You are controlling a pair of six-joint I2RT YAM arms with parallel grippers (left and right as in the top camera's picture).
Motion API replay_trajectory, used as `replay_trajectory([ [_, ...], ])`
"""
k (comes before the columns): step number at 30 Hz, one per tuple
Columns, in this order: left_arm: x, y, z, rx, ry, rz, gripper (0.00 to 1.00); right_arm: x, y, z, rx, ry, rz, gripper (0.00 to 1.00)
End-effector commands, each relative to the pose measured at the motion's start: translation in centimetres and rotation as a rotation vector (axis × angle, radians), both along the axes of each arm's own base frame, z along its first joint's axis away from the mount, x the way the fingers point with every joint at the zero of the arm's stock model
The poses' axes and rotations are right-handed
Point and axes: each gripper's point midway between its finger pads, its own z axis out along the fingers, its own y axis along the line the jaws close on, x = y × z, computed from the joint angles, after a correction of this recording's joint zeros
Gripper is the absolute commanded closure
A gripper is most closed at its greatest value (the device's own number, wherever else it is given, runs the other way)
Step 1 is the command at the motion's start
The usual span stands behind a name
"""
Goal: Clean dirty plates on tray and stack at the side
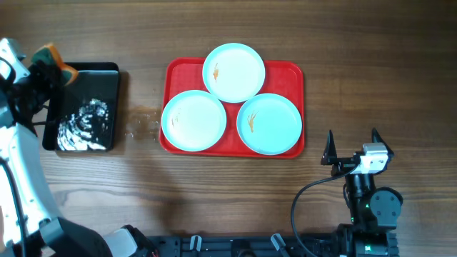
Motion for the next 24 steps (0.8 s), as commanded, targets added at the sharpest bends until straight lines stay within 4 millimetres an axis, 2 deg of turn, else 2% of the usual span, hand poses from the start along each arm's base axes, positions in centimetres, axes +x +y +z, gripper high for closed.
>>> replay_trajectory([
  [1,-2.3,2.5,-9.8,0.025,0.271,0.121,0.96,0.0,-0.3,0.2,-0.009,-0.010,-0.015,0.00],
  [2,-2.4,2.3,-11.5,-0.003,0.295,0.116,0.96,0.0,-0.3,0.2,-0.008,-0.010,-0.015,0.00],
  [3,-1.9,1.5,-12.1,-0.050,0.287,0.087,0.96,0.0,-0.3,0.2,-0.009,-0.010,-0.015,0.00],
  [4,-1.2,0.7,-11.6,-0.085,0.249,0.047,0.96,0.0,-0.3,0.2,-0.009,-0.010,-0.015,0.00],
  [7,1.4,-2.7,-5.5,-0.193,0.012,-0.139,0.96,0.0,-0.3,0.2,-0.009,-0.010,-0.015,0.00],
  [9,2.1,-3.5,-1.0,-0.239,-0.106,-0.157,0.96,0.0,-0.3,0.2,-0.009,-0.010,-0.015,0.00],
  [12,1.8,-3.5,3.9,-0.203,-0.223,-0.127,0.96,0.0,-0.3,0.2,-0.009,-0.010,-0.015,0.00],
  [13,1.2,-2.4,3.3,-0.101,-0.189,-0.087,0.96,0.0,-0.3,0.2,-0.009,-0.010,-0.015,0.00],
  [14,0.4,-0.7,1.6,-0.025,-0.101,-0.002,0.96,0.0,-0.3,0.2,-0.008,-0.010,-0.015,0.00],
  [15,-1.0,1.3,-1.3,0.034,0.036,0.125,0.96,0.0,-0.3,0.2,-0.009,-0.010,-0.015,0.00],
  [16,-2.1,2.4,-3.6,0.068,0.135,0.194,0.96,0.0,-0.3,0.2,-0.008,-0.010,-0.015,0.00],
  [17,-3.3,3.3,-6.1,0.104,0.233,0.220,0.96,0.0,-0.3,0.2,-0.009,-0.010,-0.015,0.00],
  [18,-3.8,3.3,-7.6,0.100,0.287,0.216,0.96,0.0,-0.3,0.2,-0.009,-0.010,-0.015,0.00],
  [19,-3.5,2.7,-7.9,0.059,0.280,0.191,0.96,0.0,-0.3,0.2,-0.008,-0.010,-0.015,0.00],
  [20,-2.7,1.6,-7.3,0.017,0.237,0.141,0.96,0.0,-0.3,0.2,-0.009,-0.010,-0.015,0.00],
  [22,-1.2,-0.7,-4.5,-0.053,0.109,0.029,0.96,0.0,-0.3,0.2,-0.009,-0.010,-0.015,0.00],
  [23,-0.1,-3.2,-1.0,-0.133,-0.026,-0.079,0.96,0.0,-0.3,0.2,-0.009,-0.010,-0.015,0.00],
  [24,0.3,-4.8,1.7,-0.201,-0.118,-0.144,0.96,0.0,-0.3,0.2,-0.009,-0.010,-0.015,0.00],
])
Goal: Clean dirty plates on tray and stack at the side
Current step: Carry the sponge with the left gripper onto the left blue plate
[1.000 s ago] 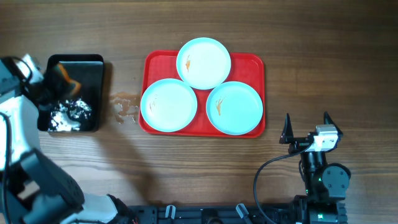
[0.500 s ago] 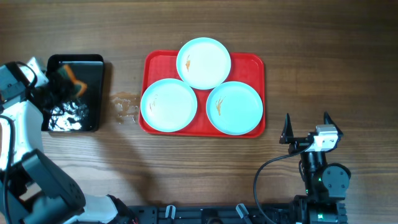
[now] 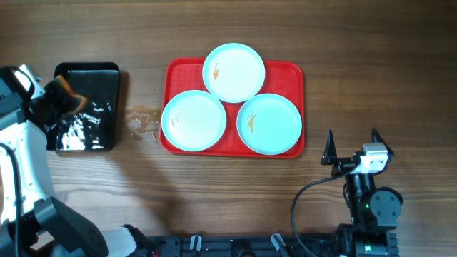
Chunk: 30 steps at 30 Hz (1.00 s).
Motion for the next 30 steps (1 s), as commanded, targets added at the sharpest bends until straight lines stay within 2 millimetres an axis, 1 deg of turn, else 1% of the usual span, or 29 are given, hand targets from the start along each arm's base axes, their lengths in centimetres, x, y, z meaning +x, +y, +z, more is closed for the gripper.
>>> replay_trajectory([
  [1,2.3,-6.8,11.6,-0.228,-0.418,-0.267,0.96,0.0,-0.3,0.2,-0.009,-0.010,-0.016,0.00],
  [2,2.1,-8.5,14.2,-0.325,-0.489,-0.310,0.96,0.0,-0.3,0.2,-0.009,-0.010,-0.016,0.00],
  [3,1.7,-9.9,16.1,-0.398,-0.531,-0.344,0.96,0.0,-0.3,0.2,-0.009,-0.010,-0.016,0.00],
  [4,1.3,-10.9,17.2,-0.436,-0.545,-0.368,0.96,0.0,-0.3,0.2,-0.008,-0.010,-0.016,0.00],
  [6,0.7,-12.4,17.3,-0.460,-0.526,-0.392,0.96,0.0,-0.3,0.2,-0.009,-0.010,-0.016,0.00],
  [9,-0.3,-15.7,15.4,-0.526,-0.414,-0.442,0.96,0.0,-0.3,0.2,-0.009,-0.010,-0.016,0.00],
  [10,-0.7,-17.3,14.2,-0.527,-0.366,-0.485,0.96,0.0,-0.3,0.2,-0.009,-0.010,-0.016,0.00],
  [11,-1.0,-18.4,12.9,-0.514,-0.316,-0.510,0.96,0.0,-0.3,0.2,-0.009,-0.009,-0.015,0.00],
  [12,-1.2,-19.8,11.2,-0.487,-0.249,-0.534,0.96,0.0,-0.3,0.2,-0.008,-0.007,-0.015,0.00],
  [14,-1.5,-21.7,8.2,-0.427,-0.128,-0.552,0.96,0.0,-0.3,0.1,-0.008,-0.006,-0.016,0.00],
  [17,-1.3,-25.8,3.0,-0.329,0.057,-0.607,0.96,0.0,-0.3,0.1,-0.008,-0.006,-0.016,0.00],
  [18,-1.3,-27.5,1.1,-0.308,0.115,-0.640,0.96,0.0,-0.3,0.1,-0.009,-0.006,-0.016,0.00],
  [20,-1.6,-29.5,-1.8,-0.278,0.198,-0.680,0.96,0.0,-0.3,0.1,-0.008,-0.006,-0.016,0.00],
  [22,-2.2,-31.5,-6.0,-0.229,0.317,-0.718,0.96,0.0,-0.3,0.1,-0.009,-0.006,-0.016,0.00],
  [24,-2.7,-32.1,-8.9,-0.180,0.401,-0.717,0.96,0.0,-0.3,0.1,-0.008,-0.006,-0.016,0.00],
  [27,-3.2,-31.8,-13.5,-0.095,0.526,-0.638,0.96,0.0,-0.3,0.1,-0.009,-0.006,-0.016,0.00],
  [29,-3.3,-31.3,-15.1,-0.064,0.560,-0.622,0.96,0.0,-0.3,0.1,-0.009,-0.006,-0.016,0.00],
  [30,-3.3,-31.1,-15.4,-0.052,0.569,-0.616,0.96,0.0,-0.3,0.1,-0.009,-0.006,-0.016,0.00],
])
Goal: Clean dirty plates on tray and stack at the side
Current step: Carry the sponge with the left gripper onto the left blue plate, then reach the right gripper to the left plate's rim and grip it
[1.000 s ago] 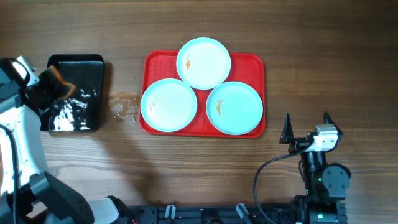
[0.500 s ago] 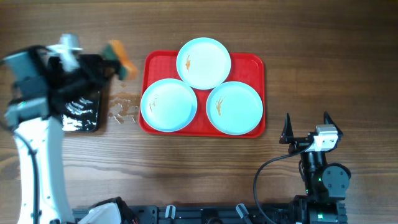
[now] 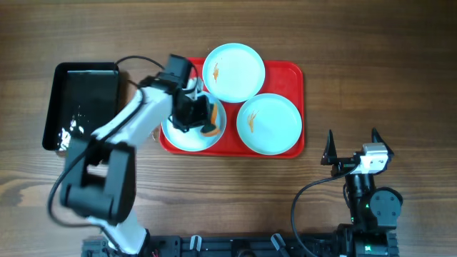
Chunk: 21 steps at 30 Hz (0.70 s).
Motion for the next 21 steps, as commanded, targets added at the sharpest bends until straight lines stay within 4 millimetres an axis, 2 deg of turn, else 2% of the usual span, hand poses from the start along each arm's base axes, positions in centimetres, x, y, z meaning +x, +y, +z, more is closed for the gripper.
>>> replay_trajectory([
  [1,0.3,2.1,-2.6,0.144,0.017,0.044,0.96,0.0,-0.3,0.1,-0.012,-0.006,-0.016,0.00],
  [3,0.5,2.8,-2.7,0.181,0.008,0.051,0.96,0.0,-0.7,0.5,-0.109,-0.018,-0.037,0.00],
  [5,0.6,3.2,-2.8,0.205,0.000,0.055,0.96,-0.1,0.5,2.2,-0.103,-0.093,0.029,0.00],
  [8,0.7,3.3,-2.8,0.209,-0.006,0.057,0.96,-1.8,6.7,4.2,0.098,-0.149,0.411,0.00],
  [10,0.9,3.3,-2.8,0.211,-0.012,0.059,0.96,-3.3,9.2,5.1,0.210,-0.143,0.588,0.00],
  [12,0.8,3.3,-2.8,0.209,-0.004,0.084,0.96,-3.8,8.5,8.2,0.425,-0.214,0.586,0.00],
  [13,0.8,3.3,-2.8,0.210,-0.002,0.083,0.96,-4.7,7.7,11.1,0.533,-0.314,0.592,0.00],
  [15,0.9,3.3,-2.7,0.208,-0.005,0.087,0.96,-6.0,6.9,14.7,0.550,-0.453,0.588,0.00],
  [17,1.1,3.2,-2.7,0.206,-0.011,0.087,0.96,-6.2,7.2,16.3,0.484,-0.455,0.586,0.01],
  [18,1.1,3.2,-2.7,0.205,-0.013,0.088,0.96,-5.8,8.0,17.0,0.410,-0.402,0.599,0.00],
  [21,1.3,3.2,-2.7,0.202,-0.020,0.092,0.96,-3.0,9.8,17.5,0.253,-0.147,0.646,0.00],
])
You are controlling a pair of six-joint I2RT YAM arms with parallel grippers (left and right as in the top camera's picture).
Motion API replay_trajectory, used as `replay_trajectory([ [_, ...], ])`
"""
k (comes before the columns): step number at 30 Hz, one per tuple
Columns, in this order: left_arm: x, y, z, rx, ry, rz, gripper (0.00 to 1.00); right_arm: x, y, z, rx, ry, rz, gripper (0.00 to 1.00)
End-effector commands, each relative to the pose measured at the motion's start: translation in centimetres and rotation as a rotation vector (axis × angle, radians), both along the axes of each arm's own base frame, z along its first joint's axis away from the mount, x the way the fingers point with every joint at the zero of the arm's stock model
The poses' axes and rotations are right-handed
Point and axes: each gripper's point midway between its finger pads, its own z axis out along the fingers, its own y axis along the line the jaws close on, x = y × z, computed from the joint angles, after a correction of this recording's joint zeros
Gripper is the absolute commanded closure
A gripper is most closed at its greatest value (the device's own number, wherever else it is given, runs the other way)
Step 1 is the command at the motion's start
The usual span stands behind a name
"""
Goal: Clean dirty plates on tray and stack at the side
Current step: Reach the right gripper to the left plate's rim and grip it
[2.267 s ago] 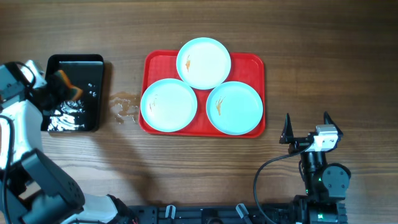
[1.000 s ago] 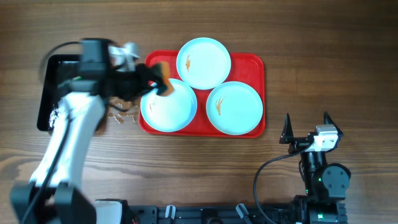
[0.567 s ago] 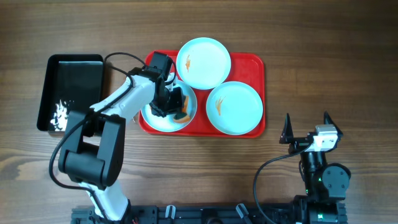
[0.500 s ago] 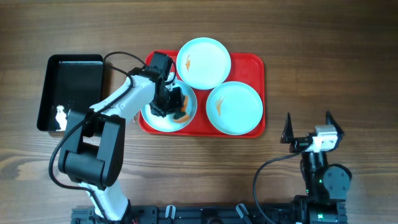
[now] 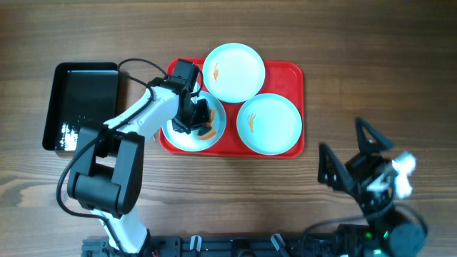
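Observation:
Three pale blue plates sit on the red tray. The back plate and the right plate carry orange smears. My left gripper is down on the front-left plate, shut on an orange sponge that presses on the plate's right half. Off the tray near the table's front right, my right gripper is tilted, with its fingers spread wide and nothing between them.
A black tray with soapy water stands at the left of the table. The left arm's cable arcs over the gap between the black tray and the red tray. Bare wood lies right of the red tray.
The left gripper with the sponge has shifted slightly on the front-left plate. The right arm has left its resting pose; its gripper is now turned, farther right and nearer the camera.
The left gripper held the orange sponge at the black tray's far-left corner, then down in the soapy water. It then stood with the sponge on the front-left plate and stays there now. The right arm was parked until now.

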Motion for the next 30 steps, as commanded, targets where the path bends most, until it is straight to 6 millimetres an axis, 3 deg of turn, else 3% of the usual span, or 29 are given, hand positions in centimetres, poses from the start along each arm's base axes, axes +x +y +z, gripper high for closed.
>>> replay_trajectory([
  [1,1.0,1.7,-0.7,0.081,-0.026,0.059,0.96,2.1,2.3,2.6,-0.247,0.122,0.116,0.00],
  [3,1.1,2.0,-0.7,0.078,-0.016,0.110,0.96,5.7,2.4,1.8,-0.309,0.384,0.169,0.00],
  [5,1.2,2.6,-0.7,0.078,-0.009,0.134,0.96,7.7,2.8,1.2,-0.331,0.536,0.238,0.00],
  [9,1.4,3.8,-0.7,0.061,0.012,0.199,0.96,9.1,7.4,2.1,-0.227,0.590,0.716,0.00],
  [12,1.4,3.6,-0.5,0.010,0.027,0.205,0.96,12.9,8.9,-0.3,-0.085,0.707,0.842,0.00],
  [14,1.4,3.5,-0.5,0.005,0.027,0.195,0.96,14.3,11.1,-3.0,-0.067,0.779,0.898,0.00],
  [16,1.2,3.2,-0.5,0.009,0.020,0.151,0.96,15.8,13.3,-7.1,-0.120,0.910,0.791,0.01],
  [19,0.7,3.2,-0.6,0.017,0.030,0.115,0.96,17.1,13.6,-12.5,-0.407,1.130,0.401,0.00],
  [22,1.0,3.2,-0.5,0.015,0.023,0.118,0.96,17.0,13.1,-12.8,-0.579,1.235,0.224,0.00],
  [26,1.1,3.1,-0.5,0.012,0.018,0.119,0.96,17.4,15.6,-13.9,-0.614,1.288,0.315,0.00],
  [27,1.0,3.2,-0.5,0.013,0.022,0.121,0.96,17.5,17.0,-14.6,-0.597,1.286,0.382,0.01],
  [30,0.9,3.2,-0.6,0.014,0.026,0.121,0.96,18.4,18.2,-15.5,-0.517,1.315,0.400,0.00],
])
